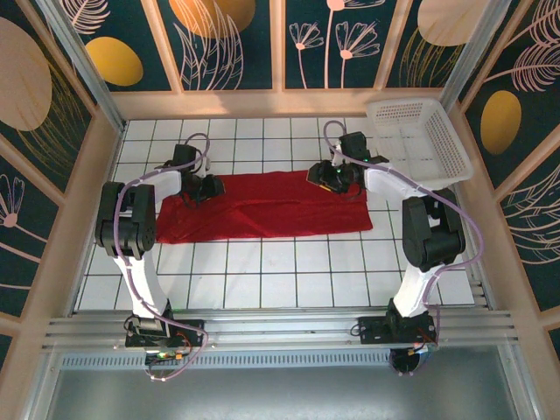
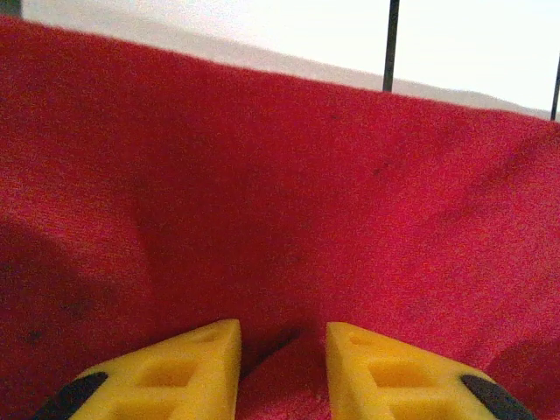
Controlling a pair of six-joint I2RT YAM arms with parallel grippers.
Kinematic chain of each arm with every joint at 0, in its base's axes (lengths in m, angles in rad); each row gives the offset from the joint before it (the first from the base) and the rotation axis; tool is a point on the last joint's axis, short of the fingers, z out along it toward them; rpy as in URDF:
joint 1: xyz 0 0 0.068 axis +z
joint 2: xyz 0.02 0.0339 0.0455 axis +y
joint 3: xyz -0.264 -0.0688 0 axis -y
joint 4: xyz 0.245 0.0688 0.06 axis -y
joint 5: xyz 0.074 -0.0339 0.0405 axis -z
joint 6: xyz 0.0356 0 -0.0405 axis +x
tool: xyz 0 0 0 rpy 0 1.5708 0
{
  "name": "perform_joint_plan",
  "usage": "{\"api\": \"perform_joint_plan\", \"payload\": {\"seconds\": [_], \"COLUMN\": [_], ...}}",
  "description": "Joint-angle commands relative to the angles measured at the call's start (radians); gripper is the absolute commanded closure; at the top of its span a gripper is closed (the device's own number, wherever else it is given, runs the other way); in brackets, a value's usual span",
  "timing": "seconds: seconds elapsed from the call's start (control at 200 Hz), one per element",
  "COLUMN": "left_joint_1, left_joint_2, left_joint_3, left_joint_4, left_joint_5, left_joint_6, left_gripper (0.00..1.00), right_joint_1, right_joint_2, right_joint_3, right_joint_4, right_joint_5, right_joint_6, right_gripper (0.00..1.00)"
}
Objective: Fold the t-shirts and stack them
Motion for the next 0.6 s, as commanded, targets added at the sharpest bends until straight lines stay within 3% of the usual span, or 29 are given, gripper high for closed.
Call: {"api": "perform_joint_plan", "payload": {"seconds": [0.0,0.44,0.59], "left_joint_1": [-0.012,-0.038,-0.050], "left_joint_2": [-0.022,-0.135,-0.175], "left_joint_3": [-0.023,-0.085,-0.104], "left_joint_4": [-0.002,-0.017,-0.035], "left_joint_5": [-0.012,-0.049,-0.070], "left_joint_6": [0.010,-0.036,-0.072], "left_gripper": [0.73,1.00,1.00], "right_joint_1": [0.009,0.011,0.010], "right_joint_2": [-0.012,-0.005,-0.003], "right_joint_3": [0.012,-0.003,-0.005], "right_joint_4": [0.014,0.018,0.025], "right_joint_5": [-0.009,0.001,-0.004], "right_joint_6": [0.013,0.024,0.025], "right_gripper": [0.51,0.52,0.52]}}
